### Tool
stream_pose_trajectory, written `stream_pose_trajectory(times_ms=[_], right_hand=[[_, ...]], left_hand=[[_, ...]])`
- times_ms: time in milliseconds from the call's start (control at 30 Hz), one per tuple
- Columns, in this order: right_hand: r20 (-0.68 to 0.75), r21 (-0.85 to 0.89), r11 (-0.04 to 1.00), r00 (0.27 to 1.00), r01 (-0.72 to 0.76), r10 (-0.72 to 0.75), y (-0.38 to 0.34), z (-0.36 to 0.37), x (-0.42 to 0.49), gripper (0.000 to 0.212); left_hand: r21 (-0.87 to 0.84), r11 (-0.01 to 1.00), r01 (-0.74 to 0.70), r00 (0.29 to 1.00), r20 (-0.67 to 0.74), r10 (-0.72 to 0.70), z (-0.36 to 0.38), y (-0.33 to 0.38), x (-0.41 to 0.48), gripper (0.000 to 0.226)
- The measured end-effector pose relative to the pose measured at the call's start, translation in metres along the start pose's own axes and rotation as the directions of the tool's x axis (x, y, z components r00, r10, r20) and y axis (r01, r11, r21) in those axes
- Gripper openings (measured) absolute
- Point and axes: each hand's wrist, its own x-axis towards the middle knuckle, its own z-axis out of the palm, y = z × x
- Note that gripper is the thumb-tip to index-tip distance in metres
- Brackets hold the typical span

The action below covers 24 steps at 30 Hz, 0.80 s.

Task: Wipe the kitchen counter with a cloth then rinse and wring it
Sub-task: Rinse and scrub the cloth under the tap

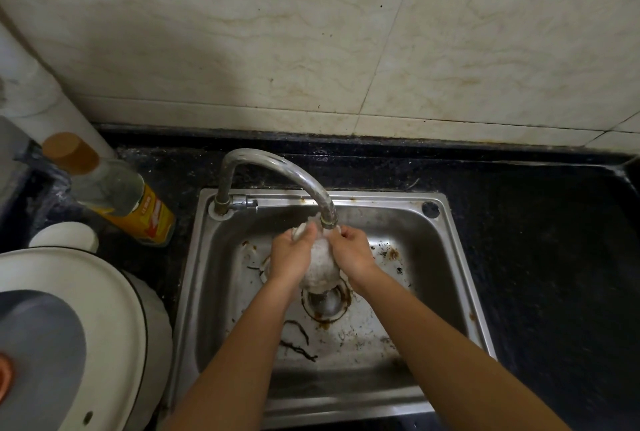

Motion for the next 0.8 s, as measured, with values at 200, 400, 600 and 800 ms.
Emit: stream_pose_trajectory(times_ms=[200, 400, 600, 800], right_hand=[[0.214, 0.2, 0.979, 0.977, -0.043, -0.001, 0.0, -0.013, 0.003, 0.024], [0.259, 0.297, 0.952, 0.966, -0.077, -0.003, -0.004, -0.022, 0.002, 0.028], [0.229, 0.252, 0.966, 0.973, -0.052, -0.008, 0.0, -0.024, -0.001, 0.032], [0.223, 0.08, 0.979, 0.954, 0.185, -0.199, -0.002, -0.02, -0.007, 0.024]], left_hand=[[-0.024, 0.998, 0.061, 0.998, -0.034, -0.062, 0.0, -0.003, -0.002, 0.043], [-0.09, 0.992, 0.083, 0.995, 0.063, -0.077, -0.008, -0.002, -0.003, 0.035], [-0.129, 0.986, 0.102, 0.988, 0.125, -0.085, -0.016, -0.001, -0.002, 0.035], [-0.1, 0.989, 0.11, 0.984, 0.153, -0.094, -0.018, -0.004, -0.001, 0.029]])
